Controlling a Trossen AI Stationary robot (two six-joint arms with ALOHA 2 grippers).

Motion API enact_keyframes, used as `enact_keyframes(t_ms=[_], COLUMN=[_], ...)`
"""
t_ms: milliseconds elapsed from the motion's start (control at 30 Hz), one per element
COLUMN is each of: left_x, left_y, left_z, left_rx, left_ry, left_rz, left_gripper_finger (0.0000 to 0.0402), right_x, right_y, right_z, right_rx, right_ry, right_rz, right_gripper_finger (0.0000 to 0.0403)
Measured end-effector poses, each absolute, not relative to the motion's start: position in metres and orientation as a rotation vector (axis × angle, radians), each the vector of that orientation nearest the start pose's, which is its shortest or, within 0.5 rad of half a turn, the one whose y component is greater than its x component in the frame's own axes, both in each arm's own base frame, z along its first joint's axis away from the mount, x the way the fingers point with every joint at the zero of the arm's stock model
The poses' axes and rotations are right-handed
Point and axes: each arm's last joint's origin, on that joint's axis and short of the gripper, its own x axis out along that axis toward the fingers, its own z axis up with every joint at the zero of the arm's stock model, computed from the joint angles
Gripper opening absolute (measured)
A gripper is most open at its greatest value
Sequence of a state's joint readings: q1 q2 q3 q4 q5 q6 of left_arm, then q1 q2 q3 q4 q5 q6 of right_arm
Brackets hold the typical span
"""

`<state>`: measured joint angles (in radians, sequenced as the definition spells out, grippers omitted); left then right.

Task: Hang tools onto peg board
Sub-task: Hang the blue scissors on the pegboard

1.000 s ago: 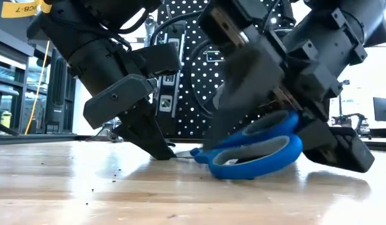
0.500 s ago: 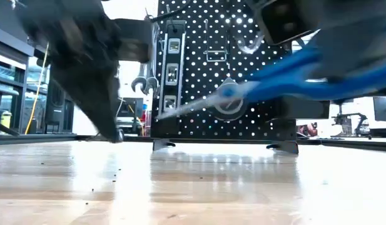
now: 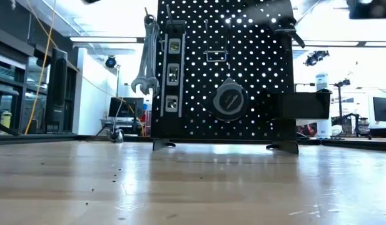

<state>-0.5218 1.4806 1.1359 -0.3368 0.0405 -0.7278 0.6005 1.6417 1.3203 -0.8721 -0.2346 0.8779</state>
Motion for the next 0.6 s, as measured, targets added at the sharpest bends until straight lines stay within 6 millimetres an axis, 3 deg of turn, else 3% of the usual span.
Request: enact_keyframes(t_ms=[167, 267, 400, 600], left_x=[0.308, 0.330, 0.354, 0.379], left_y=[-0.147, -0.141, -0.139, -0.148], left_z=[0.308, 0.307, 0.302, 0.292], left_rx=[-0.295, -0.198, -0.219, -0.251], left_ry=[0.747, 0.741, 0.769, 0.801], left_rz=[-0.276, -0.248, -0.246, -0.321], left_gripper_finger=[0.0091, 0.0137, 0.0184, 0.0219], right_x=[0.285, 0.298, 0.306, 0.310], right_y=[0.171, 0.163, 0.160, 0.156], right_z=[0.279, 0.288, 0.287, 0.285], right_rx=[0.353, 0.323, 0.278, 0.259], right_ry=[1.327, 1.273, 1.273, 1.263], right_rz=[0.145, 0.153, 0.156, 0.119], right_gripper_finger=[0.0011, 0.0011, 0.0011, 0.0011])
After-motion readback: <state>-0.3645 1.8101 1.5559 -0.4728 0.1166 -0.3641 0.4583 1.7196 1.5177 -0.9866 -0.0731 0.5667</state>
